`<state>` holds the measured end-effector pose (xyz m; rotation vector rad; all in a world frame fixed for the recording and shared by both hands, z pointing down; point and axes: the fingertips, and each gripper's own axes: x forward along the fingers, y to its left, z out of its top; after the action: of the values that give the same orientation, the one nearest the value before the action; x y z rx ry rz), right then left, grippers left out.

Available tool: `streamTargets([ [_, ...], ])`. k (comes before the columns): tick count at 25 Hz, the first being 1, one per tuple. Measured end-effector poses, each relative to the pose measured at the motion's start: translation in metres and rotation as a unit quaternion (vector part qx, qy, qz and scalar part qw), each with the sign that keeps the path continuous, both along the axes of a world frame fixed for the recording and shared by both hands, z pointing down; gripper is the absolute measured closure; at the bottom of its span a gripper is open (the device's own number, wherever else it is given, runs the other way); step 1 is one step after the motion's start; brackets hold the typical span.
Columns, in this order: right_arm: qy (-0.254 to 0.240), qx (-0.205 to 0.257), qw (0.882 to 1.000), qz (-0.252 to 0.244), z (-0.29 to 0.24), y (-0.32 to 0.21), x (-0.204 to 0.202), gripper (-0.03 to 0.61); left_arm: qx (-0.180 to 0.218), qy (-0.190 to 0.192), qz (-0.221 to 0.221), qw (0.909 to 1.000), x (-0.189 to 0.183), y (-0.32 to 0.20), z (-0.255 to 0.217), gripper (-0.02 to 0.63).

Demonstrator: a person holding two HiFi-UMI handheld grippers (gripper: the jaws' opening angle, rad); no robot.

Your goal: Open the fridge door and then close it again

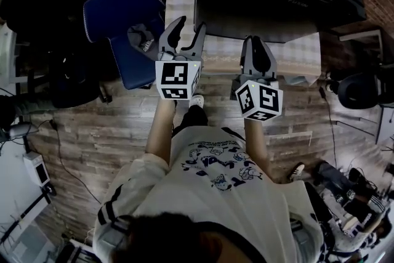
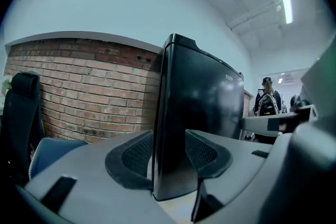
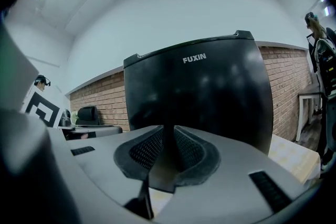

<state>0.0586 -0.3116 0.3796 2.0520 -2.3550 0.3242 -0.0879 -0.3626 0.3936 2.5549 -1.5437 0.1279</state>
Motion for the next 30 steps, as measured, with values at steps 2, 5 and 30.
streamTargets([
  [2,0.003,-0.005,1.0,-0.002,0.004,-0.005,-0.004,0.506,-0.003,0.003,0.013,0.9999,0.001,-0.008,0.005,0.422],
  [5,0.007,-0.01,1.0,-0.003,0.008,-0.015,-0.007,0.506,-0.008,0.011,0.03,0.9994,0.002,-0.023,0.01,0.422],
  [30,0.034,-0.053,0.998,0.005,0.043,-0.037,0.001,0.506,-0.026,0.039,0.211,0.9763,0.022,-0.053,0.03,0.393],
])
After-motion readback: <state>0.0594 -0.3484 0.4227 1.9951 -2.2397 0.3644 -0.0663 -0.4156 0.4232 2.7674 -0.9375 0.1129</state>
